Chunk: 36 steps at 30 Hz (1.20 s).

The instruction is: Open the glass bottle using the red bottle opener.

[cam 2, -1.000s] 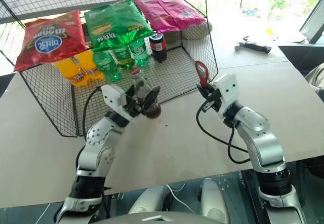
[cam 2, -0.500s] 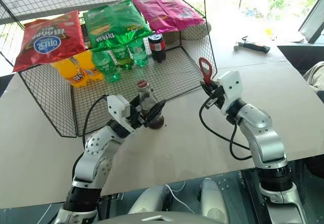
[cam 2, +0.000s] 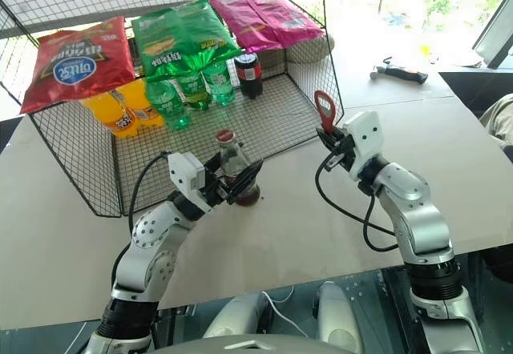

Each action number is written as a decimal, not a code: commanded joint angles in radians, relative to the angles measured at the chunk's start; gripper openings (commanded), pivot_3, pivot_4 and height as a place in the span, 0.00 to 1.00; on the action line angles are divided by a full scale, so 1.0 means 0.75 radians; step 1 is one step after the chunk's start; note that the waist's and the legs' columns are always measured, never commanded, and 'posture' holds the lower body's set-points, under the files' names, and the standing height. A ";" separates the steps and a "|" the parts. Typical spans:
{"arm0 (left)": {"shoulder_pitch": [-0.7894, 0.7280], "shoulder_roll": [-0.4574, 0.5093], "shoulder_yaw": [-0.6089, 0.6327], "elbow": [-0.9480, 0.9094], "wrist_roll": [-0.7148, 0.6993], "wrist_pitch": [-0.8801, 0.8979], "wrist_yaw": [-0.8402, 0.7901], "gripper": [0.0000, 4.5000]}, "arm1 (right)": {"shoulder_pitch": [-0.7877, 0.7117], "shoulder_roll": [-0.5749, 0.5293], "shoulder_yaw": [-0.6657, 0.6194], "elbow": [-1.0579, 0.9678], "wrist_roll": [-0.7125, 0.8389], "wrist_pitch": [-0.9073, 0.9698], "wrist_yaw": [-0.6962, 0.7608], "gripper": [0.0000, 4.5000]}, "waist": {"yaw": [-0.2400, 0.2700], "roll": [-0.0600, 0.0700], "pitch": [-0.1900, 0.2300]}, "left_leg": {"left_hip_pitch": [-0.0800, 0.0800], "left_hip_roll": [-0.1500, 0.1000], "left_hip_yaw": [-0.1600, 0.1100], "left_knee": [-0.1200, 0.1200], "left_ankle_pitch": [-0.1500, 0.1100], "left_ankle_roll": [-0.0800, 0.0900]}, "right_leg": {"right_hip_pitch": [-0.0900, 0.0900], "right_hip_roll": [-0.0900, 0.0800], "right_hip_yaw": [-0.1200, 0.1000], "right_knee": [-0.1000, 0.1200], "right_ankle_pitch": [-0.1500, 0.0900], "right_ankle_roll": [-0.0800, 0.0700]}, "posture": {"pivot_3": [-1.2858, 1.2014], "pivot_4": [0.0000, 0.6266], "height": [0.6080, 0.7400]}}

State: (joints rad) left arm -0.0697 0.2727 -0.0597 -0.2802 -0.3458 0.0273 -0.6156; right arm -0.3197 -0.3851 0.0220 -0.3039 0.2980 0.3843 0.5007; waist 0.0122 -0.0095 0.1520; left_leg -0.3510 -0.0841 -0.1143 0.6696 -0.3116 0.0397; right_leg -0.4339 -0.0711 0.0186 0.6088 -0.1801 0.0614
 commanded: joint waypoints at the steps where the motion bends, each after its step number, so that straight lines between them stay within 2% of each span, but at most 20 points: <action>1: 0.015 0.011 -0.001 -0.093 -0.015 -0.006 -0.006 0.55 | -0.031 0.004 -0.018 -0.020 0.007 -0.034 0.009 0.00 | 0.000 0.000 0.000 | 0.000 0.000 0.000 0.000 0.000 0.000 | 0.000 0.000 0.000 0.000 0.000 0.000 | 0.52 0.24 1.00; 10: 0.040 0.009 -0.018 -0.094 0.011 -0.013 0.003 0.55 | -0.034 0.008 -0.014 -0.006 0.004 -0.043 0.020 0.00 | 0.000 0.000 0.000 | 0.000 0.000 0.000 0.000 0.000 0.000 | 0.000 0.000 0.000 0.000 0.000 0.000 | 0.52 0.24 1.00; 11: 0.042 0.011 -0.019 -0.096 0.013 -0.013 0.005 0.77 | -0.034 0.008 -0.014 -0.006 0.004 -0.043 0.022 0.00 | 0.000 0.000 0.000 | 0.000 0.000 0.000 0.000 0.000 0.000 | 0.000 0.000 0.000 0.000 0.000 0.000 | 0.52 0.24 1.00; 13: 0.045 0.014 -0.021 -0.101 0.020 -0.017 0.005 0.95 | -0.033 0.009 -0.015 -0.007 0.003 -0.042 0.024 0.00 | 0.000 0.000 0.000 | 0.000 0.000 0.000 0.000 0.000 0.000 | 0.000 0.000 0.000 0.000 0.000 0.000 | 0.52 0.24 1.00; 14: 0.047 0.015 -0.021 -0.103 0.020 -0.017 0.004 0.99 | -0.033 0.009 -0.015 -0.008 0.003 -0.041 0.025 0.00 | 0.000 0.000 0.000 | 0.000 0.000 0.000 0.000 0.000 0.000 | 0.000 0.000 0.000 0.000 0.000 0.000 | 0.52 0.24 1.00; 21: 0.050 0.004 -0.006 -0.166 -0.049 0.015 0.005 0.99 | -0.027 0.009 -0.017 -0.008 0.002 -0.037 0.030 0.00 | 0.000 0.000 0.000 | 0.000 0.000 0.000 0.000 0.000 0.000 | 0.000 0.000 0.000 0.000 0.000 0.000 | 0.52 0.24 1.00; 36: 0.042 0.012 -0.004 -0.197 -0.059 0.027 0.017 0.99 | -0.038 0.018 -0.011 0.009 -0.001 -0.048 0.035 0.00 | 0.000 0.000 0.000 | 0.000 0.000 0.000 0.000 0.000 0.000 | 0.000 0.000 0.000 0.000 0.000 0.000 | 0.52 0.24 1.00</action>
State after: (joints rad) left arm -0.0347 0.2828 -0.0716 -0.3836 -0.3762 0.0588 -0.6058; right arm -0.3242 -0.3739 0.0225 -0.2752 0.2957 0.3772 0.5206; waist 0.0123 -0.0095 0.1519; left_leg -0.3510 -0.0841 -0.1141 0.6699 -0.3116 0.0397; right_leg -0.4338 -0.0711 0.0187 0.6091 -0.1801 0.0613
